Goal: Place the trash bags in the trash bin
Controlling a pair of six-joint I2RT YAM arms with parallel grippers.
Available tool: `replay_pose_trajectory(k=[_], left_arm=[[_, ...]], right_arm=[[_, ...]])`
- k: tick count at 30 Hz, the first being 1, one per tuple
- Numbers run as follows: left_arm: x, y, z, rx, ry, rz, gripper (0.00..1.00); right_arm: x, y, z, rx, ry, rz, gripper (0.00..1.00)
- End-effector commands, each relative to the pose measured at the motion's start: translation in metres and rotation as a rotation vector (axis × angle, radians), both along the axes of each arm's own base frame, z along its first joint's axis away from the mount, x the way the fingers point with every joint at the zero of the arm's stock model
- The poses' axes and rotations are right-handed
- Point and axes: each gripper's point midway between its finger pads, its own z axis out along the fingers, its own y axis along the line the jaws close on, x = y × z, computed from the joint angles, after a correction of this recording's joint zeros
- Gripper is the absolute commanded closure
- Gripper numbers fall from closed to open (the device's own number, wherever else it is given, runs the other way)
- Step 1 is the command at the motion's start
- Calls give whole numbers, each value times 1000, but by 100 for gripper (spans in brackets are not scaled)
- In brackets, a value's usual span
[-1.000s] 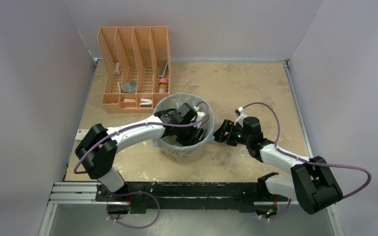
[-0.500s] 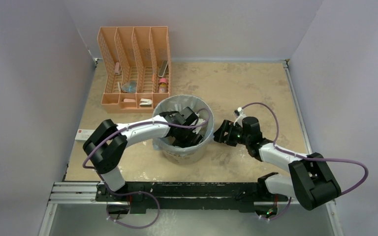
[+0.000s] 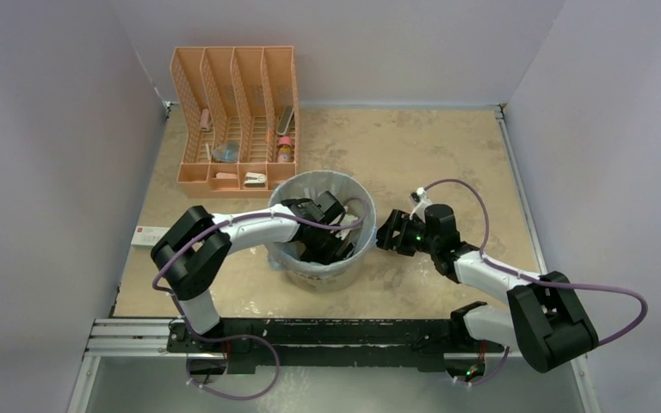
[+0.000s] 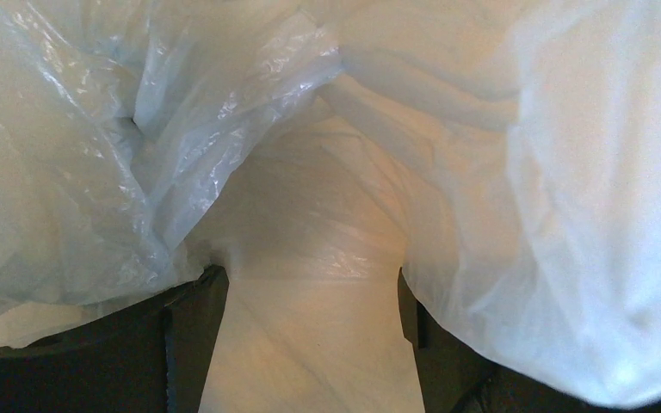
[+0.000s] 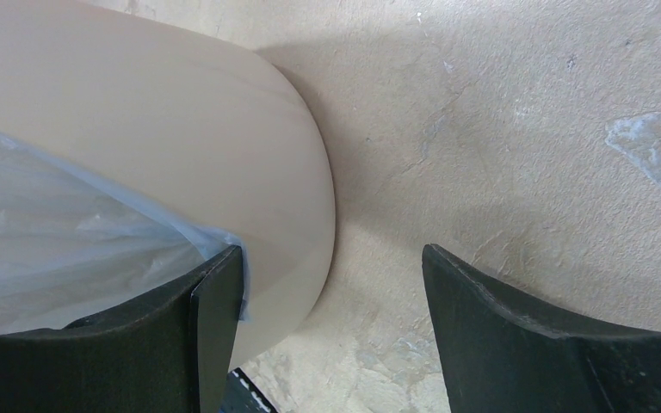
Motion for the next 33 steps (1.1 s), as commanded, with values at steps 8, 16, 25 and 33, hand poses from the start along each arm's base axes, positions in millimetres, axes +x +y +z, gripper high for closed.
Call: replay_pose_trajectory(k=[8,16,25,33], left_arm=[[-21,4,-30,-26,102,-22,23],[-29,12,-43,8,138,-31,23],[2,-20,30,-172,-50,-11,21],[11,-28,85,-295,-175,-22,18]], right_arm=[[7,3,7,14,-33,2,23],[3,9,20,66,-39,29,21],[5,2,23,41,-61,-9,25],[2,6,16,64,-32,1,26]])
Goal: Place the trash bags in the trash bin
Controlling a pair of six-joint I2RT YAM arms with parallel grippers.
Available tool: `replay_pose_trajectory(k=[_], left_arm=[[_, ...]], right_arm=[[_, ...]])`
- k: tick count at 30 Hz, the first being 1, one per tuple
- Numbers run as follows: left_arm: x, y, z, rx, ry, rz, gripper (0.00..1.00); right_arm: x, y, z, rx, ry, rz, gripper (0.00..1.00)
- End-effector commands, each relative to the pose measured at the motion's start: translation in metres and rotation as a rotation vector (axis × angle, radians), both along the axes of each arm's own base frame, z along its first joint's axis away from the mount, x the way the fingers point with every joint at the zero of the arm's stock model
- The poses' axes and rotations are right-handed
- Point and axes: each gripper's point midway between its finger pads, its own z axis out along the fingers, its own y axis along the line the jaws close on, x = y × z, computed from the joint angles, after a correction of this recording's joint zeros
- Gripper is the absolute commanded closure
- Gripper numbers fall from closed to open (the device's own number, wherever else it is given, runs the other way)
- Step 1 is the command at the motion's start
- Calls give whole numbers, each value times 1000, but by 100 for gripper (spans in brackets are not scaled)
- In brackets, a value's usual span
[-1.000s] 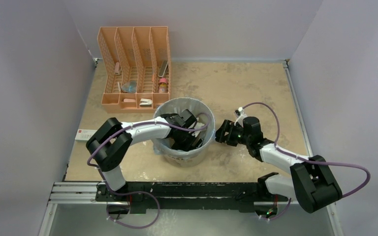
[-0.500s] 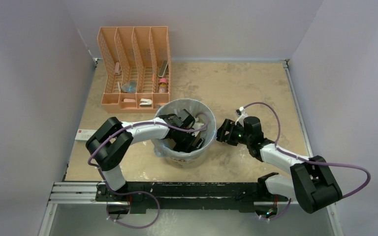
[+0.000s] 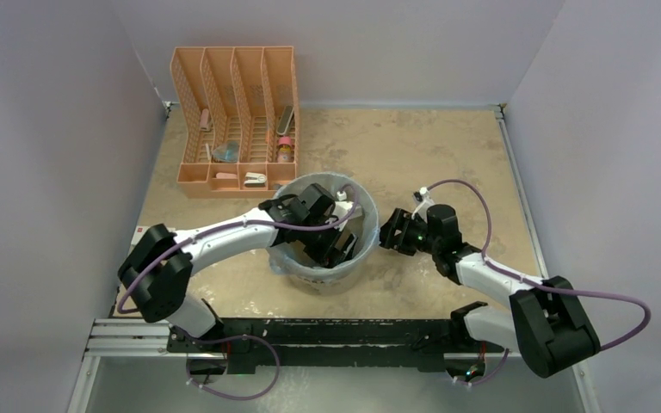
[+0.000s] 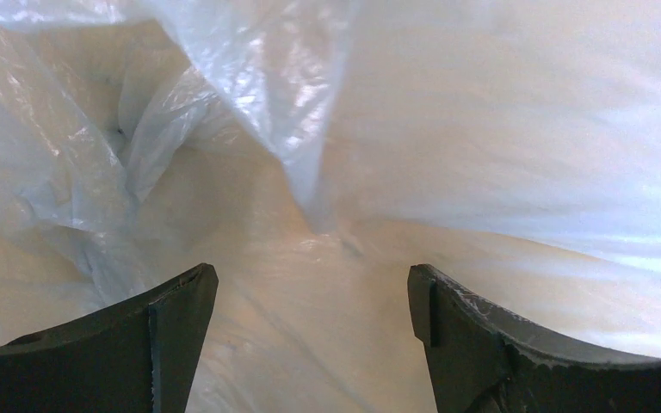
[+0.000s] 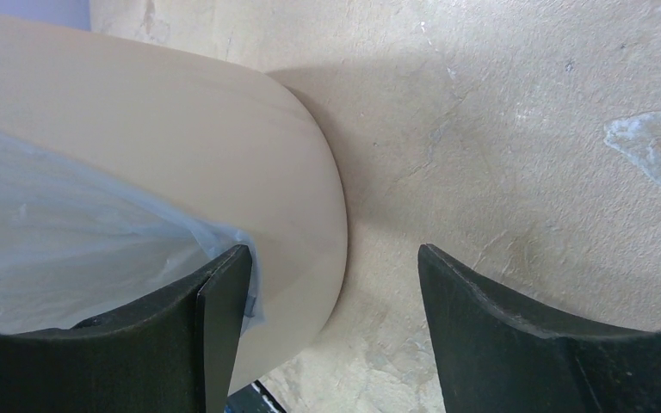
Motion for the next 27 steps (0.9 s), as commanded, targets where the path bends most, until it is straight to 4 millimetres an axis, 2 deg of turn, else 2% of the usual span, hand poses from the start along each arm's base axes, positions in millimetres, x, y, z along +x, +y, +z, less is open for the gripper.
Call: replay_pose_trajectory(k=[1,4,7,10,13,14,16,20,24,27], left_arm=[[9,-10,35,-75,-82,-9,18],[11,-11,43,-87,-104,-10,18],[15,-16,67,-140,-157,-14,18],[28,-16,102,-192,-257,36,17],[39,-14,147,-265,-373,95,17],[40,-11,165,-303,-414,107,16],[40,-7,190,-348,-478,111,16],[48,19,219,-357,-601,230,16],[79,66,236,-275,-745,516,14],[79,85,251,-279,-802,574,14]], right_arm=[[0,7,10,39,-29,23,26],[1,6,11,39,-32,21,26],[1,6,10,35,-29,22,26],[1,6,10,31,-30,21,26],[4,5,12,29,-37,9,26],[4,4,12,28,-40,6,26],[6,5,16,32,-49,2,26],[10,3,22,13,-82,1,25],[15,-3,35,-36,-169,10,20],[20,-10,49,-80,-204,-20,17]])
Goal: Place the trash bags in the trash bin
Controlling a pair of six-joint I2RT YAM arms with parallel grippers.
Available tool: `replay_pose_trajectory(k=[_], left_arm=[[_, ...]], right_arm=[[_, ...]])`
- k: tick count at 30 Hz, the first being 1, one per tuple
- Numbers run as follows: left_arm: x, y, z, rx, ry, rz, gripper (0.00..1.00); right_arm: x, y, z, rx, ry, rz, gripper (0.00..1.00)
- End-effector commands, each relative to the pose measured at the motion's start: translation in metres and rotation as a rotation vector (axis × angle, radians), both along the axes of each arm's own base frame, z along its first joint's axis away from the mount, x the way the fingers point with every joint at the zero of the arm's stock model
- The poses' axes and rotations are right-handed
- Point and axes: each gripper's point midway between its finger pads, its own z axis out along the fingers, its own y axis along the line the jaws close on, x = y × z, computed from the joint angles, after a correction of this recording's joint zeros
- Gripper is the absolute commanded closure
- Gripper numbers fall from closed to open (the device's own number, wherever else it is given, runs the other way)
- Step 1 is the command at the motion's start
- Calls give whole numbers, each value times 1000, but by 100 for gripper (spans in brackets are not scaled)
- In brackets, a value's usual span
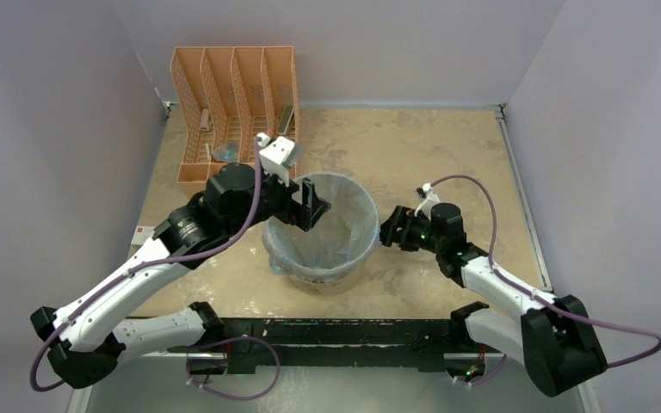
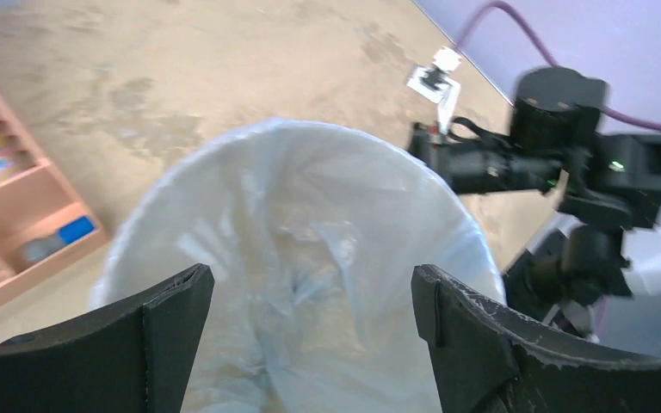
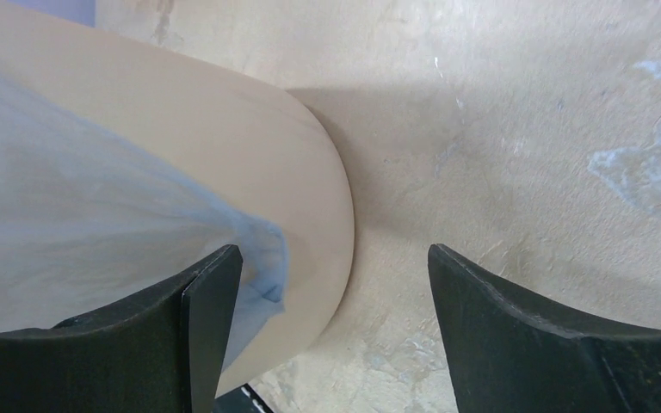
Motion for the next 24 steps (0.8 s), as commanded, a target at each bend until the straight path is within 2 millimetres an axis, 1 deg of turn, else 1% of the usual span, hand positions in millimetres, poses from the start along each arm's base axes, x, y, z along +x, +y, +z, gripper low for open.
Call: replay_pose_trajectory(k=[1,3,5,7,9,10,12,14,15,16,17,18,19,20,22,23,24], left_arm=[[22,46,18,-8,-86,267,14],[25,69,13,6,-78,381,12],[25,94,1,35,-48,496,9],[21,113,-13,66,-16,576,8],[15,130,-26,79,26,648,7],[11,137,-36,93,50,678,7],[4,148,-49,97,79,713,5],[0,150,-54,93,77,698,4],[-2,152,-54,87,72,696,4],[-3,154,-54,81,70,701,3],[-3,155,-55,78,69,703,3],[-4,156,-55,80,66,701,3],[-4,156,-56,84,68,701,3],[-5,156,-58,92,71,699,2],[-4,153,-62,103,88,691,1],[-3,149,-65,113,101,682,1],[-3,147,-69,122,124,683,0]], right_arm=[[21,-8,41,-62,-144,-39,17],[29,-15,57,-81,-195,-85,16],[35,-21,71,-87,-231,-129,14],[41,-31,84,-117,-255,-187,13],[45,-41,103,-146,-280,-238,13],[46,-45,115,-159,-308,-251,14],[49,-49,151,-153,-388,-269,15],[47,-44,191,-116,-476,-242,15],[41,-36,209,-89,-521,-185,16],[36,-27,232,-58,-572,-129,17],[31,-19,240,-42,-592,-70,18],[27,-11,254,-24,-616,-18,21],[25,-3,259,-19,-618,22,23],[24,6,260,-25,-611,54,25],[11,40,259,-42,-602,126,31],[8,56,255,-59,-595,140,33],[1,73,253,-67,-593,165,35]])
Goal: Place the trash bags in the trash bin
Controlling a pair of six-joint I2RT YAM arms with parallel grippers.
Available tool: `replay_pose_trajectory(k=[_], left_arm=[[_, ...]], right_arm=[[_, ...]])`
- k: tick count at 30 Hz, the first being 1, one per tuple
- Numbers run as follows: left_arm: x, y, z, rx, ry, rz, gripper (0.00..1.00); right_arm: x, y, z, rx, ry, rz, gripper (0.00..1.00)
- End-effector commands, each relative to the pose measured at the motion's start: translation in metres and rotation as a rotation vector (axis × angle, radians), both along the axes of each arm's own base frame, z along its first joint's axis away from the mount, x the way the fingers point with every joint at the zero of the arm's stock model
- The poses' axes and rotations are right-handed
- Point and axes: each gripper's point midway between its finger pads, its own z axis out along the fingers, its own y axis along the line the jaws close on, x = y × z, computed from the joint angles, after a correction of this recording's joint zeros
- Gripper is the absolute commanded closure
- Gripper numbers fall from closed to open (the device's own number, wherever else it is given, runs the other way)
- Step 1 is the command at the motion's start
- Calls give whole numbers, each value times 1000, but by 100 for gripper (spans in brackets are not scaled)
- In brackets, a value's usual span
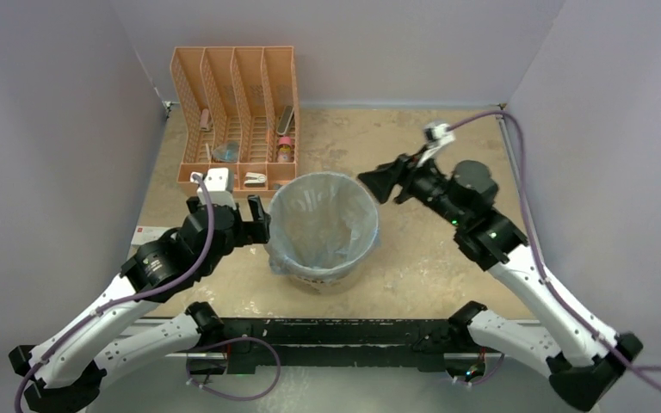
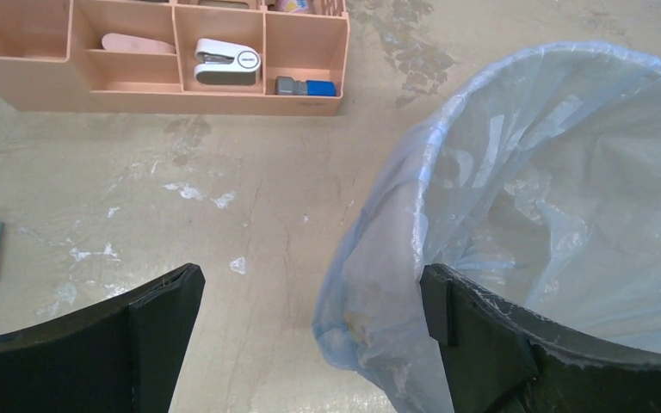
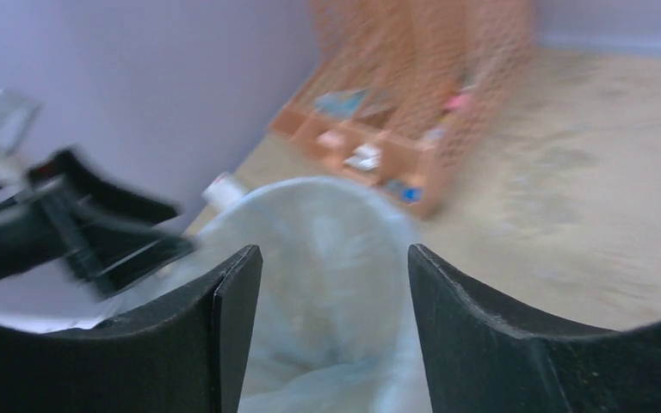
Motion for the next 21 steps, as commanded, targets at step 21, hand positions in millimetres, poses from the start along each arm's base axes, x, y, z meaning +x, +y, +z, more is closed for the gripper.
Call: replay_pose_trajectory(k=[21], left_arm=[[10,0,25,-132,25,-61,0]], right_arm=[[-24,169,-126,-512,58,65,57]])
